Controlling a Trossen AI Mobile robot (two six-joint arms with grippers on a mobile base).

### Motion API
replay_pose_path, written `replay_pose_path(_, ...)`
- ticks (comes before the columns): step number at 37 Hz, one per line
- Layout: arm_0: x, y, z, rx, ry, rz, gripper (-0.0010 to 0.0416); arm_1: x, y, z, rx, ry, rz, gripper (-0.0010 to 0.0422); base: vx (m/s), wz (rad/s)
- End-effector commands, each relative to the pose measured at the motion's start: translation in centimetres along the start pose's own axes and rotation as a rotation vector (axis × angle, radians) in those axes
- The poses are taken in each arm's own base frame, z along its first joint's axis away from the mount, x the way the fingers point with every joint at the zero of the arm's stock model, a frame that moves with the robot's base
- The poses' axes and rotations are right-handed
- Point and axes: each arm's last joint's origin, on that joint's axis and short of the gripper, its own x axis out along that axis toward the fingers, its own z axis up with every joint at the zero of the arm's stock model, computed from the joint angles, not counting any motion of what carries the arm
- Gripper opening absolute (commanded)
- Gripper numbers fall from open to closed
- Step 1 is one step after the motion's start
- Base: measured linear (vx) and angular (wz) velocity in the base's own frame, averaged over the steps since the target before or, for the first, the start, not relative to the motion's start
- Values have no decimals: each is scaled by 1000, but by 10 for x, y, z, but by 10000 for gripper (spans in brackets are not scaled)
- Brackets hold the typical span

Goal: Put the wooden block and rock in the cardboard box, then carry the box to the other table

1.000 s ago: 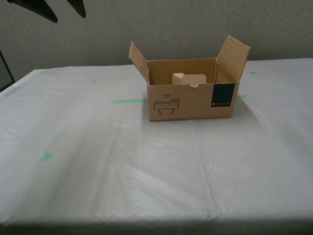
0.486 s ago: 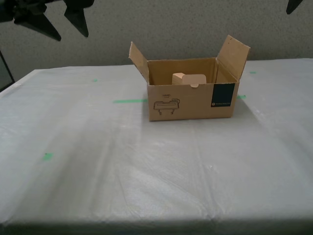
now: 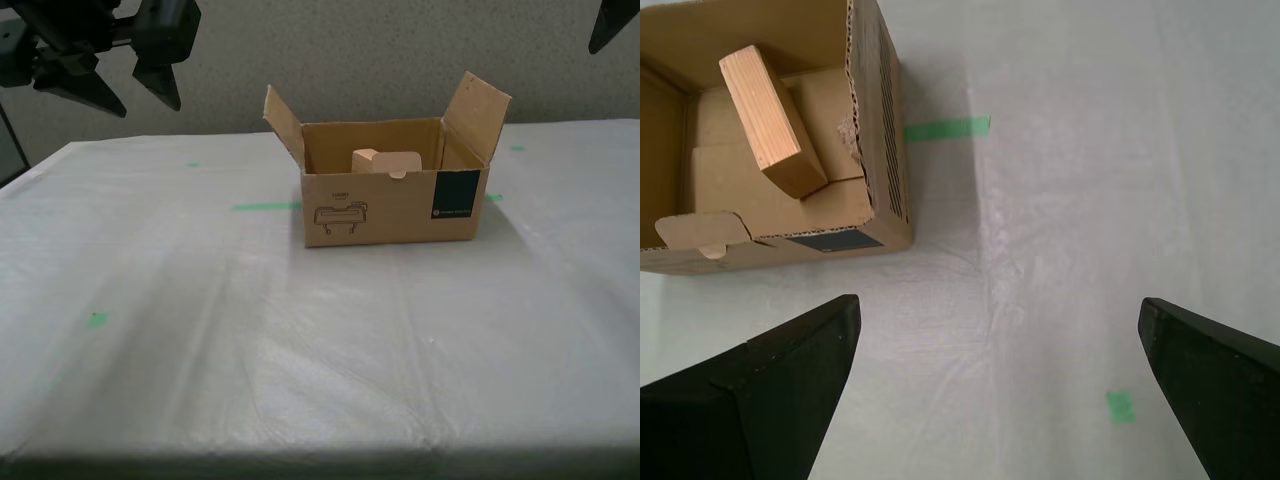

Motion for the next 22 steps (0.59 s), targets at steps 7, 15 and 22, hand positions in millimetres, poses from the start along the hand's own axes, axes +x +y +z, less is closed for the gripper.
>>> replay_pose_path(7,8,-5,-15,6,-3,-6,388,-10,3,-7,-6,-62,-16,293,0,0)
replay_pose_path(15,7,-6,-19,11,-18,0,388,-17,7,-17,-13,-150,-45,293,0,0)
replay_pose_path(22,4,-6,-17,16,-51,11,388,-19,10,-24,-16,-185,-57,293,0,0)
